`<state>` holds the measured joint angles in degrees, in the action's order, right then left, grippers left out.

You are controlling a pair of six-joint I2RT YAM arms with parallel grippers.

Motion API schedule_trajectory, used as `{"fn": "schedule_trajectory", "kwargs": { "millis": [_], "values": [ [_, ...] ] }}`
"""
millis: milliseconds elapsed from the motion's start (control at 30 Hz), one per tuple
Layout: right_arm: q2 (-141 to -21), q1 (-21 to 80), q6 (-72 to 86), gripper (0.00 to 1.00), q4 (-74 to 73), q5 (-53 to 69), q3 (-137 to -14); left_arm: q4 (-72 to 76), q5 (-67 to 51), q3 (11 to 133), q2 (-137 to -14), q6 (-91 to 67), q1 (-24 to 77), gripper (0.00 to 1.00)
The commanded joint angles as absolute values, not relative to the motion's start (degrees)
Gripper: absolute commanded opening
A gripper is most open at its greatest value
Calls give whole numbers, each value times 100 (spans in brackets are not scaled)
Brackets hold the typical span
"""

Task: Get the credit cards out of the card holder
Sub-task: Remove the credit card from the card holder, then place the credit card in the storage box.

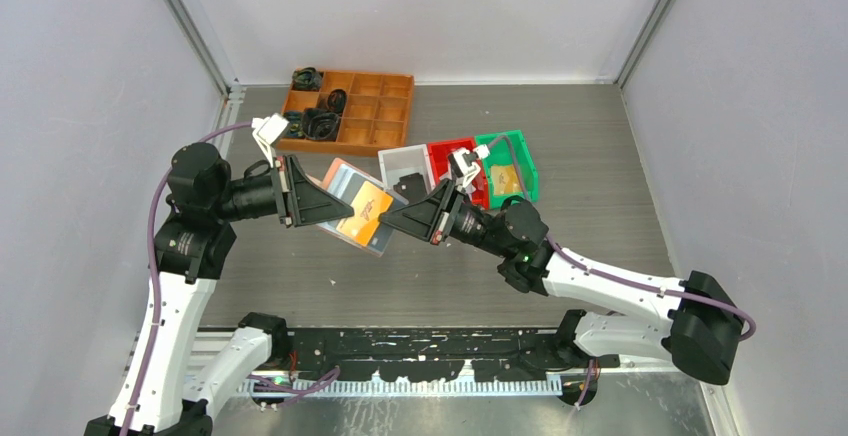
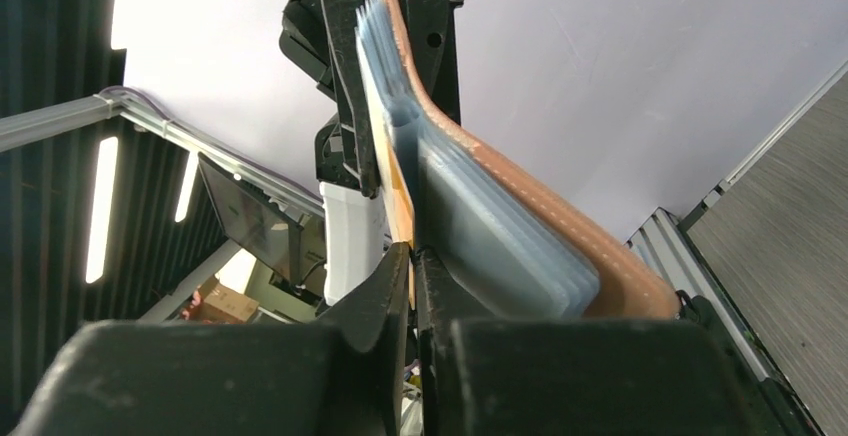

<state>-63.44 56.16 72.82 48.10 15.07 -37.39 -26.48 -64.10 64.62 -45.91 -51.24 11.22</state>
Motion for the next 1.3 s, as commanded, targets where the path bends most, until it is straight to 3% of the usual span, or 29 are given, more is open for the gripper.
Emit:
{"fn": "schedule_trajectory", "kwargs": {
  "millis": [0, 100, 267, 400, 600, 667, 867, 1033, 1267],
  "values": [
    [-6372, 5666, 7234, 20, 4834, 1380, -3819, -2126, -6522, 6653, -4517, -5226, 1127, 3],
    [-6598, 5686, 7383, 33, 5118, 1478, -4010, -2126, -6513, 6653, -4523, -5228, 1117, 0],
    [-6877, 5682, 7515, 37, 5388, 1573, -4235, -2172, -6539, 6679, -4518, -5184, 1113, 0],
    [-6830, 5682, 7576, 28, 5582, 1595, -4198, -2250, -6549, 6693, -4493, -5073, 1103, 0],
    [-6206, 5619, 7378, 2, 5248, 1583, -3838, -2607, -6465, 6768, -4532, -4548, 1069, 0],
    [-5940, 5527, 7273, 1, 4929, 1593, -3738, -2822, -6413, 6844, -4571, -4284, 1052, 1],
    [-4738, 4799, 6664, 1, 2608, 1873, -3600, -3425, -6392, 7178, -4667, -3603, 926, 2],
    [-3860, 3657, 5732, 1, -565, 1727, -4089, -3370, -6780, 7257, -4627, -3502, 899, 2],
    [-4736, 3024, 4325, 0, -3801, 501, -5847, -2654, -7463, 7230, -4468, -3944, 900, 2]
  ]
}}
